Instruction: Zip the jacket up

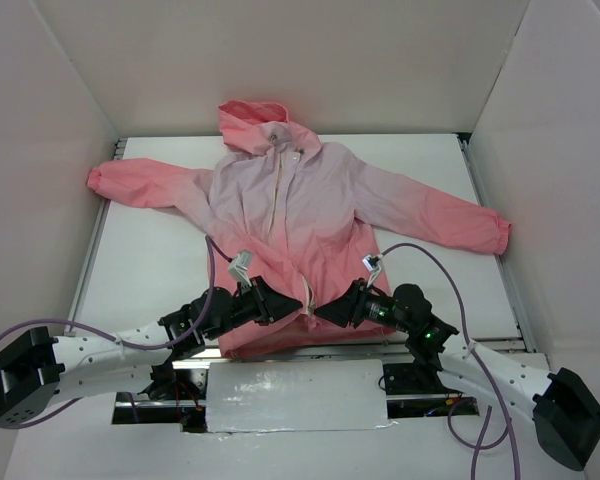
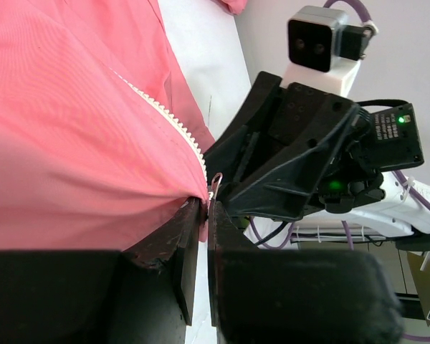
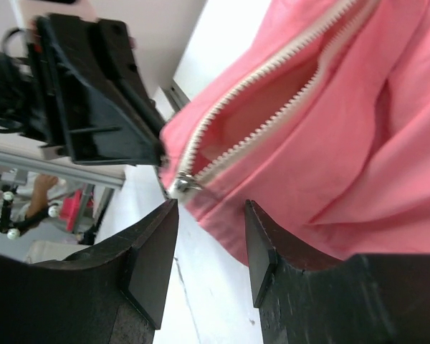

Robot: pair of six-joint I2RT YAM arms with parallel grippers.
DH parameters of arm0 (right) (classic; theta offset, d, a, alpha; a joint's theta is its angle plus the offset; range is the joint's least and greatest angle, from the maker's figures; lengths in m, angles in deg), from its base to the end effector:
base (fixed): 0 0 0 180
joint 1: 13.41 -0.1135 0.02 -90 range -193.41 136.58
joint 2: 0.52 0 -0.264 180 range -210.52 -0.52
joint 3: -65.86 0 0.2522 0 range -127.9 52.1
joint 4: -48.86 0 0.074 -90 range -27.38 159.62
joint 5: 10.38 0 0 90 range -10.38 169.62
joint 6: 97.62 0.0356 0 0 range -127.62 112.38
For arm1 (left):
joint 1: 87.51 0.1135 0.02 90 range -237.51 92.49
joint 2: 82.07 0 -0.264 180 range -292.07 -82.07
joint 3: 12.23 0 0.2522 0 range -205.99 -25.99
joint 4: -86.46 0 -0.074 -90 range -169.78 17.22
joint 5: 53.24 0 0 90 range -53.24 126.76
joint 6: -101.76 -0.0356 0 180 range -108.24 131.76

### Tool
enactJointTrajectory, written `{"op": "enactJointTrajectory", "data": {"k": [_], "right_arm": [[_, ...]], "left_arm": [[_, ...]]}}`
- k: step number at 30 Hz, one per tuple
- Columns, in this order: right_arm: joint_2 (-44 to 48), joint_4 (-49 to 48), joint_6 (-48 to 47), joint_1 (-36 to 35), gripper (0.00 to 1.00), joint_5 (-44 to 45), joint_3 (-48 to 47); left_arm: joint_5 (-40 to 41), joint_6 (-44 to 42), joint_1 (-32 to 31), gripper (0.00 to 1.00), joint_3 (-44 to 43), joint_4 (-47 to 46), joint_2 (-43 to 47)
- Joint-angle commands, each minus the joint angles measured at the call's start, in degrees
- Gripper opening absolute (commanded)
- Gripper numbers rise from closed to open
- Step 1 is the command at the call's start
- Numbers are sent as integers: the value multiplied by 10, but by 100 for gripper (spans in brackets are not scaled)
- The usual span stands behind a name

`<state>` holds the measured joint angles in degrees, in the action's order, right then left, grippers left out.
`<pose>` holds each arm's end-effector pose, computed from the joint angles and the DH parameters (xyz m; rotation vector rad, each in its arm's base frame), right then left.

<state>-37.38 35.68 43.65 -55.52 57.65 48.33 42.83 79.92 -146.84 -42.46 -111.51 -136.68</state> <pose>0.1047 0.1126 0.1769 -0.1779 1.9152 1.4905 0.1081 -0.1749 0.2124 -0.2419 1.9345 -1.5156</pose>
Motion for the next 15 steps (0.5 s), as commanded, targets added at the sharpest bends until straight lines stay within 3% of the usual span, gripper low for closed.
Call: {"op": "enactJointTrajectory", "data": {"k": [1, 15], "right_arm": [[-17, -58, -31, 3, 49, -13, -18], [-52, -121, -35, 8, 49, -32, -26]], "left_arm": [[-3, 7, -1, 0, -2, -36, 6], [-9, 4, -1, 0, -8, -37, -5]]}}
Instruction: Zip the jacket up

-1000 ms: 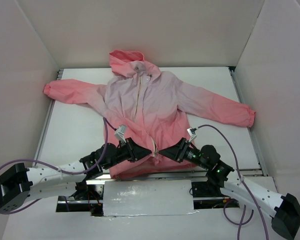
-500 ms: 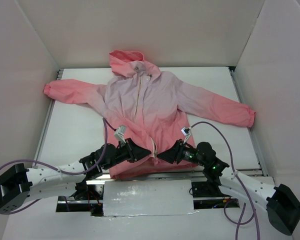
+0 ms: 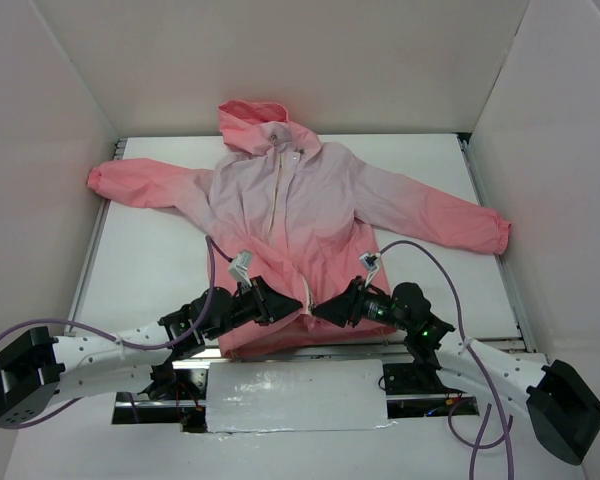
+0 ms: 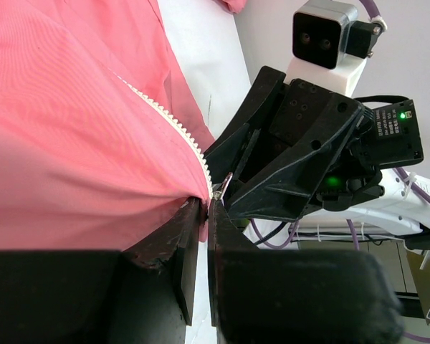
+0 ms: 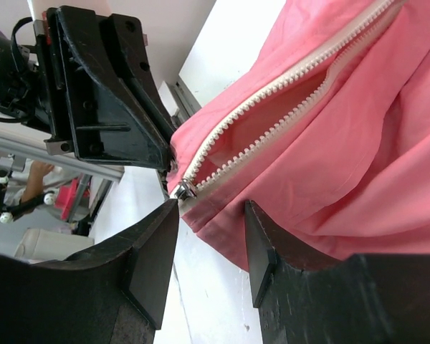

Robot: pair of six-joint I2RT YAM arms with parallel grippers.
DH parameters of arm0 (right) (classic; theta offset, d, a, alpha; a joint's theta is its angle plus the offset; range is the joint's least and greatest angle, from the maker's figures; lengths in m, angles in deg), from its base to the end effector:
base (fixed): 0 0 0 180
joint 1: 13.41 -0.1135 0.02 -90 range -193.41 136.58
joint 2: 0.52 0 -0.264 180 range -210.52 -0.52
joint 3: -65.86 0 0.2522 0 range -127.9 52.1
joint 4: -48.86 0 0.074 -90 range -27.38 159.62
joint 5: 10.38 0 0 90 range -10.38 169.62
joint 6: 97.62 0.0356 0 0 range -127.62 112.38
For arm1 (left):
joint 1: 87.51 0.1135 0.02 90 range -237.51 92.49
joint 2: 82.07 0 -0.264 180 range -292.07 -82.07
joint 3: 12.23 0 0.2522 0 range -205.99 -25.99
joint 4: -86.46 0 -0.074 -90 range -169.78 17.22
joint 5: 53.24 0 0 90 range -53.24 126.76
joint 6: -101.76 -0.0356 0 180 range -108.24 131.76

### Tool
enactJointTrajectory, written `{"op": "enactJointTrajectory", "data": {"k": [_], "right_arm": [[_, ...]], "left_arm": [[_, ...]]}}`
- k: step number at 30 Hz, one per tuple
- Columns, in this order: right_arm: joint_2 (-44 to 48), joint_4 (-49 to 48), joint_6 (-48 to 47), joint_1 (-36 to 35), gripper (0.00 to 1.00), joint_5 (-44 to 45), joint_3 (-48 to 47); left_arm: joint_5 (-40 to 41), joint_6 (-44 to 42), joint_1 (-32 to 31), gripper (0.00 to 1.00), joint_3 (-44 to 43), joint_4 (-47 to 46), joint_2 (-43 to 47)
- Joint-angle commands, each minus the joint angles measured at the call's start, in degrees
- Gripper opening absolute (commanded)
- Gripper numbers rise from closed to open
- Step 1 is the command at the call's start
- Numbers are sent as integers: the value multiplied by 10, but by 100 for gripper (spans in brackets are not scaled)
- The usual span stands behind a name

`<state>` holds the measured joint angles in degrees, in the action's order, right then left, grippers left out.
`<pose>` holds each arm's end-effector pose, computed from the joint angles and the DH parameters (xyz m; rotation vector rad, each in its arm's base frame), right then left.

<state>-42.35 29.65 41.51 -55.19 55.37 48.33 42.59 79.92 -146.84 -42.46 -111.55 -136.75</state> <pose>0.1090 0.1170 0.1763 -0.2464 1.8859 1.4981 0.1080 -0.1751 0.2122 -0.2385 1.9368 -1.5182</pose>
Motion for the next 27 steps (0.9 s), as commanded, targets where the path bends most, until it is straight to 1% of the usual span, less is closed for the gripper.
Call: {"op": "enactJointTrajectory", "data": {"k": [1, 11, 17, 24, 27], "right_arm": [[-4, -61, -14, 5, 49, -11, -28], [32, -26, -29, 9, 48, 7, -41], [19, -39, -28, 10, 42, 3, -41], [3, -39, -28, 10, 41, 0, -37], [4, -45, -25, 10, 38, 1, -32]], "left_arm": [[-6, 4, -1, 0, -9, -35, -4], [-3, 2, -1, 0, -11, -25, 0], [-4, 1, -2, 0, -14, -27, -6], [0, 1, -1, 0, -15, -24, -3], [1, 1, -1, 0, -15, -22, -3]]}}
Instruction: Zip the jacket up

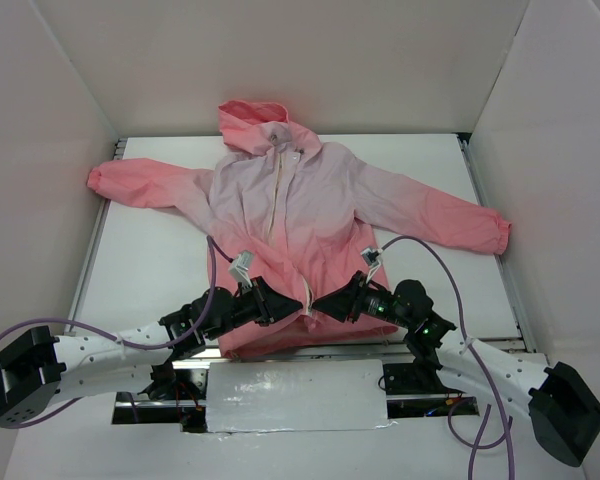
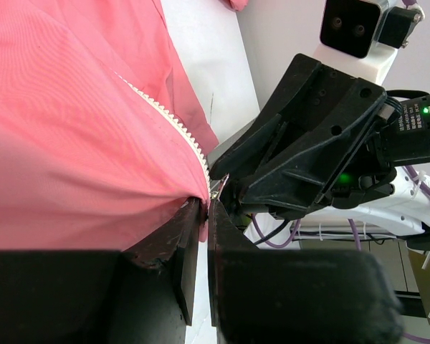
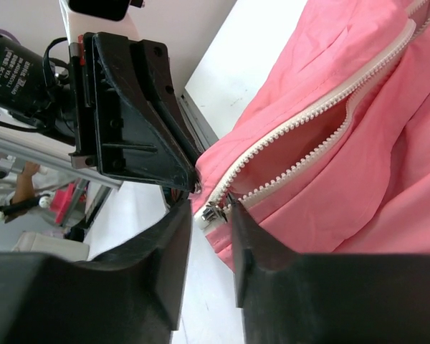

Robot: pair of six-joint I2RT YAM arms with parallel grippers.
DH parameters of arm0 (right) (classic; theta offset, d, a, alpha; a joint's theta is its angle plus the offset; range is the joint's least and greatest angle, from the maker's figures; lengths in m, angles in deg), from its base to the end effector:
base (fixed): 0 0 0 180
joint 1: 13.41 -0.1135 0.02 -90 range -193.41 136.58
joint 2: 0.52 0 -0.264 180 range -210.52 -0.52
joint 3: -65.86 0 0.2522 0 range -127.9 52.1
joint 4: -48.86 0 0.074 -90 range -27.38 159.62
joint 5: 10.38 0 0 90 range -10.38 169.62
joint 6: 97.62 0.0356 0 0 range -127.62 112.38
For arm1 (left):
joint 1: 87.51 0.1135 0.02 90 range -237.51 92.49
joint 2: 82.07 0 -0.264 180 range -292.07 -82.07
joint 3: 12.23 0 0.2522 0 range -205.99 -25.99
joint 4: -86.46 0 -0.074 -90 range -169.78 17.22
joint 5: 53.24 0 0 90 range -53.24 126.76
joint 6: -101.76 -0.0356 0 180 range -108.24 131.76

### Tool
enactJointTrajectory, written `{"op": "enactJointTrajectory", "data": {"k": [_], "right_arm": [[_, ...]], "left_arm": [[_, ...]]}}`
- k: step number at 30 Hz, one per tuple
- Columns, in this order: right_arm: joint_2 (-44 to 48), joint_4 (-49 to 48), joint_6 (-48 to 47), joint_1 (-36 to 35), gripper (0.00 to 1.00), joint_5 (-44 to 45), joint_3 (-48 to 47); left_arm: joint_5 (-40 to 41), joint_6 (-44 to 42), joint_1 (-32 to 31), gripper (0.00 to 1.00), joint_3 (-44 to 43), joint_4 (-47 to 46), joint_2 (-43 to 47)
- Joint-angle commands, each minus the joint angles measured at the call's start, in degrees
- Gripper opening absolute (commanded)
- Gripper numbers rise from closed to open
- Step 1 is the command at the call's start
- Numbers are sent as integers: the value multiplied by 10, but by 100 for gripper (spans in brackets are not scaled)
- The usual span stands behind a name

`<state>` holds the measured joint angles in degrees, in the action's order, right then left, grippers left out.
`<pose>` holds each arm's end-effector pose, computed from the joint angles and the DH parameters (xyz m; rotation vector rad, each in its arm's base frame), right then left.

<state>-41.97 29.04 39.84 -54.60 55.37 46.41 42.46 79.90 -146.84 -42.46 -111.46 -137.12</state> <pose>0.1125 0.1179 0.1897 -0.2731 1.8168 1.4867 0.1083 -0.1756 0.2109 -0.2366 1.9459 -1.5133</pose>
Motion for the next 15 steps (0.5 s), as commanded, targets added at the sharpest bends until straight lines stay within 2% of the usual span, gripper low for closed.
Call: {"op": "enactJointTrajectory", "data": {"k": [1, 7, 15], "right_arm": [[1, -40, -8, 4, 34, 0, -12], [-4, -42, -10, 4, 23, -8, -20], [-19, -50, -4, 4, 18, -16, -17]], "left_arm": [[2, 1, -1, 0, -15, -22, 0], [0, 2, -1, 0, -18, -26, -7], [3, 0, -1, 0, -22, -22, -4]]}}
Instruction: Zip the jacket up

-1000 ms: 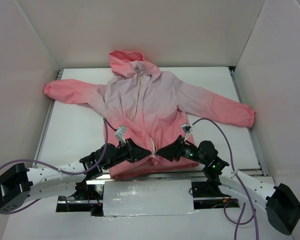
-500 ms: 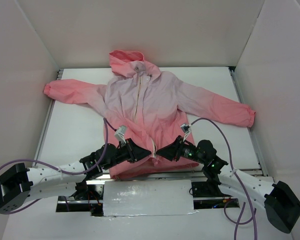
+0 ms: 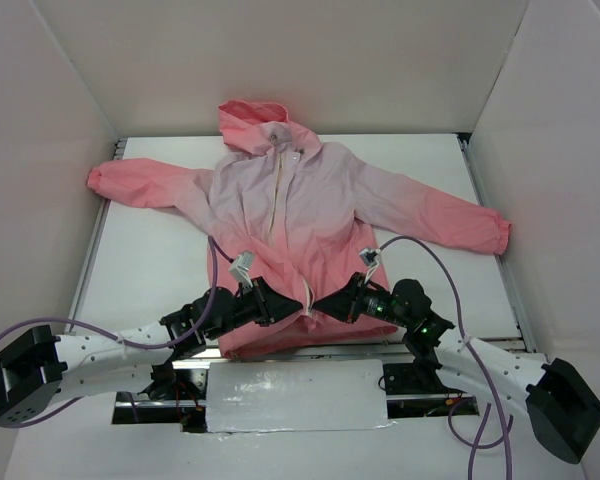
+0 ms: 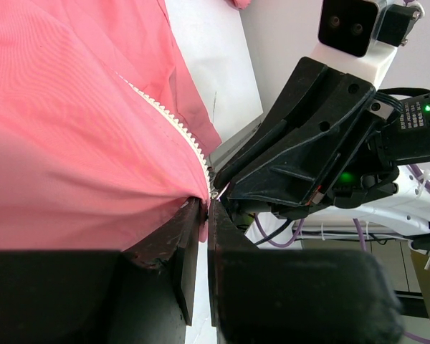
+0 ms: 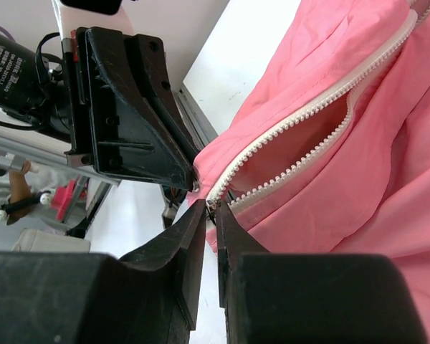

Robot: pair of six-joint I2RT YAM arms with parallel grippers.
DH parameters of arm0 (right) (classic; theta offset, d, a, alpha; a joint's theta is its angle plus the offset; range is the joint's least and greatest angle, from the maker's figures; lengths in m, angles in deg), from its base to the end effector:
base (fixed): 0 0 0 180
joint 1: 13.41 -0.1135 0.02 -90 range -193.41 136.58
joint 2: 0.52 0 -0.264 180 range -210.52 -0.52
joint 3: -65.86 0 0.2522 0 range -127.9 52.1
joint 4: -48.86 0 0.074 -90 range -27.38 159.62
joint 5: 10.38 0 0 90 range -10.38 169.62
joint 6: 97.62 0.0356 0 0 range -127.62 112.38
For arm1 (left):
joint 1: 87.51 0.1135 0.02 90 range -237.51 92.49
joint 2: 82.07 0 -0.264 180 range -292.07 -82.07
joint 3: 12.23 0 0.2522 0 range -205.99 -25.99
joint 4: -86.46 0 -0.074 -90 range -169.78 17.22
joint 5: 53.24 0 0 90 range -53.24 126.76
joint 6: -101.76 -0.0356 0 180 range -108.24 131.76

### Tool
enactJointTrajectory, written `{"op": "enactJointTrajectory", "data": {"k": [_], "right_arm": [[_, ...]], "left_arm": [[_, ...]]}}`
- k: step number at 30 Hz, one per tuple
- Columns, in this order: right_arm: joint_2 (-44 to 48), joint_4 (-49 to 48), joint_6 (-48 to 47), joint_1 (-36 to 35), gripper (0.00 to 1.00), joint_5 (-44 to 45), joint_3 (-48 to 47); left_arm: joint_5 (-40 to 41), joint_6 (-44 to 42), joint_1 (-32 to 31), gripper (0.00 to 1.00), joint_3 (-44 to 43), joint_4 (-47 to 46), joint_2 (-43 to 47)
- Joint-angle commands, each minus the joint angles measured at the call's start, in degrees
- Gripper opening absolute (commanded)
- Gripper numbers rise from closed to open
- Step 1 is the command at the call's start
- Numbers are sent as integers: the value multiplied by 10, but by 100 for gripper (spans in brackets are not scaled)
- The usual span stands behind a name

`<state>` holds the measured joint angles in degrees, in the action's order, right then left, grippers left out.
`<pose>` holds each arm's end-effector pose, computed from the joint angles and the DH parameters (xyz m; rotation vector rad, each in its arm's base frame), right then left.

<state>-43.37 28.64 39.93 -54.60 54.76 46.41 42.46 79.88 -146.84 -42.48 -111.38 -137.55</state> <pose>0.1136 0.1193 0.1870 -0.2779 1.8381 1.4906 0.1087 -0.1763 0.2094 -0.2365 1.9545 -1.5063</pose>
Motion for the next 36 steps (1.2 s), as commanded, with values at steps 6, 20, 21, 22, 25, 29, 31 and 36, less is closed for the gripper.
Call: {"op": "enactJointTrajectory", "data": {"k": [6, 20, 21, 22, 25, 29, 31, 36], "right_arm": [[-14, -46, -2, 4, 3, -10, -20], [-28, 81, -84, 4, 0, 14, -100], [-31, 101, -91, 4, 0, 19, -106], [-38, 107, -104, 4, 0, 26, -119], [-57, 140, -131, 7, 0, 46, -146], [-71, 153, -145, 15, 0, 68, -169], [-79, 155, -146, 18, 0, 82, -182], [-107, 146, -144, 18, 0, 101, -212]], "left_arm": [[3, 1, -1, 0, -24, -25, -2], [-52, -52, -1, 0, -114, 119, -34], [-52, -55, 0, 0, -116, 130, -31], [-52, -58, -1, 0, -122, 142, -30], [-66, -71, 0, 0, -127, 180, -13], [-74, -79, 1, 0, -127, 213, 8], [-87, -83, 1, 0, -127, 230, 11], [-113, -84, 1, 0, -118, 223, 9]]}}
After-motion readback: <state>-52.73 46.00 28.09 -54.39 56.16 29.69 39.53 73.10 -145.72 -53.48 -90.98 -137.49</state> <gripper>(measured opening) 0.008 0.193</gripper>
